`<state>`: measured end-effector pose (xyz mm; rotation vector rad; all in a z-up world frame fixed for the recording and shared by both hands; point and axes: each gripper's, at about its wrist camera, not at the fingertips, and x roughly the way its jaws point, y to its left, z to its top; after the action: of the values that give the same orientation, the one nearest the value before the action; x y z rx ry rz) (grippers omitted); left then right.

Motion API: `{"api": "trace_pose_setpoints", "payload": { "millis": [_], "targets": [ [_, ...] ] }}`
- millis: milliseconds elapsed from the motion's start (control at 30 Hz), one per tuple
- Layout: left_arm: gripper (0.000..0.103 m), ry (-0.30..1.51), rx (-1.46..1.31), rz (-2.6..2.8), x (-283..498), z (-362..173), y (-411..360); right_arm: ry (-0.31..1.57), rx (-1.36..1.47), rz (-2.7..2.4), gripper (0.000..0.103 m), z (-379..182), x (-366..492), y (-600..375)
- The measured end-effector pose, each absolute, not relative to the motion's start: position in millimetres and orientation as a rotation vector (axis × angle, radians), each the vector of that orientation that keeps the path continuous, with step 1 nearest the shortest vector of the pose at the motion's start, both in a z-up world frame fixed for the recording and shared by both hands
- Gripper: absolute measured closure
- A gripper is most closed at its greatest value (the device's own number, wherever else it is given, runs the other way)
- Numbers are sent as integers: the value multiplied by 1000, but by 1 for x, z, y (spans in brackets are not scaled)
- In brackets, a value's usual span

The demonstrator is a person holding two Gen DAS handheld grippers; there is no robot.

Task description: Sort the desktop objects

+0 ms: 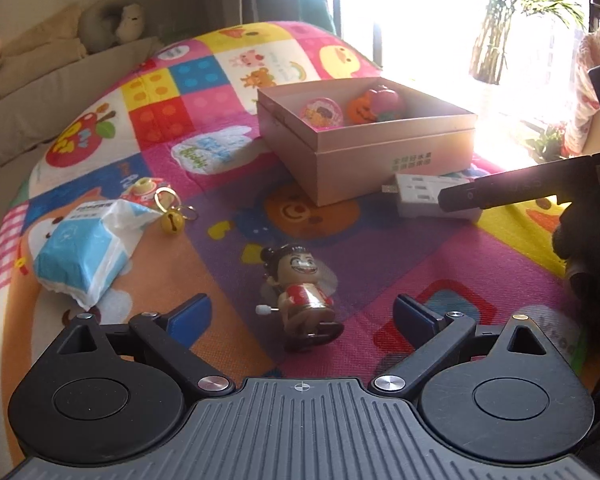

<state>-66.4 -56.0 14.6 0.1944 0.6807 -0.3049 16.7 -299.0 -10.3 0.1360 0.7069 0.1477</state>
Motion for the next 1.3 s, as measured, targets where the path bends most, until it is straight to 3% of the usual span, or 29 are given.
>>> {"api": "trace_pose_setpoints", "payload": {
  "millis": [233,500,667,800,1300],
  "targets": [
    [3,690,162,-183,-57,17,-33,682,-47,164,0,-5,7,-264],
    [2,710,107,-170,-62,15,-22,786,33,107,0,-6,36,-236],
    [2,714,104,-195,-65,12,-23,768,-38,110,17,-6,35,-236],
    [1,720,91,-193,-62,11,-24,755,-67,143,21,-5,18,-247],
    [1,735,53,-268,-40,12,-59,737,-45,157,15,-7,8,-257]
  ]
}}
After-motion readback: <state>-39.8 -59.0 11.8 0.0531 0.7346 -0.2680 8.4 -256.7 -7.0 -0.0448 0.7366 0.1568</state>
